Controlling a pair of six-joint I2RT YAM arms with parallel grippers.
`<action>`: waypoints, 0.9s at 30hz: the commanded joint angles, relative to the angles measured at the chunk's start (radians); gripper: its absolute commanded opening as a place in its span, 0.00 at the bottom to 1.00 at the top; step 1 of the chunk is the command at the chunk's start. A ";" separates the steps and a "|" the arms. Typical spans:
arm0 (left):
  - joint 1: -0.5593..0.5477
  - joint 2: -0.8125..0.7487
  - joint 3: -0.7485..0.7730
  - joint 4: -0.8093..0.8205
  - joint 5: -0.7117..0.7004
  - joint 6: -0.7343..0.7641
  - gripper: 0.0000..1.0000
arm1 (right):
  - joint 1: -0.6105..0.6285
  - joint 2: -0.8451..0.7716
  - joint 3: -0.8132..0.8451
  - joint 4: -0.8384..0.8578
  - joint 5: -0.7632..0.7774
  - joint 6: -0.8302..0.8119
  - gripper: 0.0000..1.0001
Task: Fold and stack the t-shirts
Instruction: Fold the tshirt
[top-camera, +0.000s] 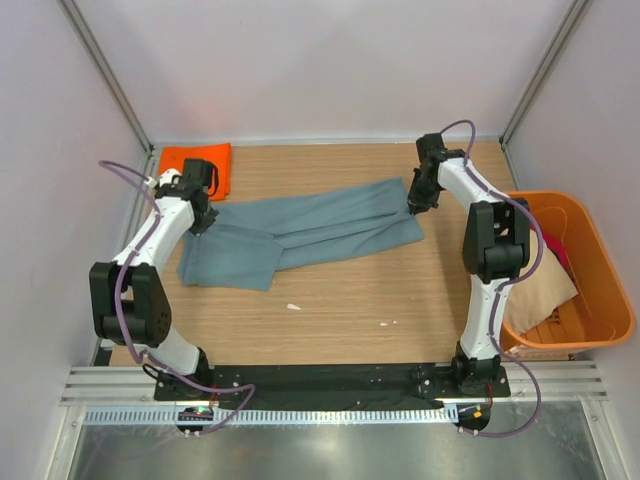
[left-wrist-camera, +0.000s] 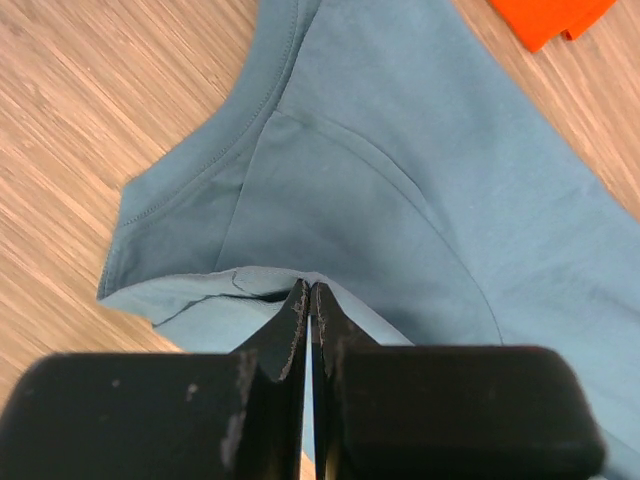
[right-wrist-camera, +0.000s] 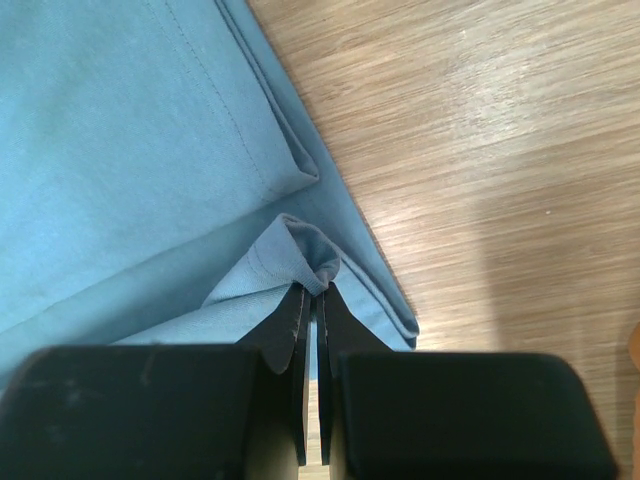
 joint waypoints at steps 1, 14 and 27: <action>0.012 0.012 0.049 0.025 -0.014 0.022 0.00 | -0.011 0.012 0.050 -0.001 0.002 0.007 0.02; 0.035 0.079 0.054 0.031 -0.022 0.012 0.00 | -0.018 0.085 0.134 -0.021 0.001 0.004 0.03; 0.041 0.090 0.058 0.036 -0.083 0.037 0.07 | -0.022 0.121 0.243 -0.099 0.023 -0.033 0.39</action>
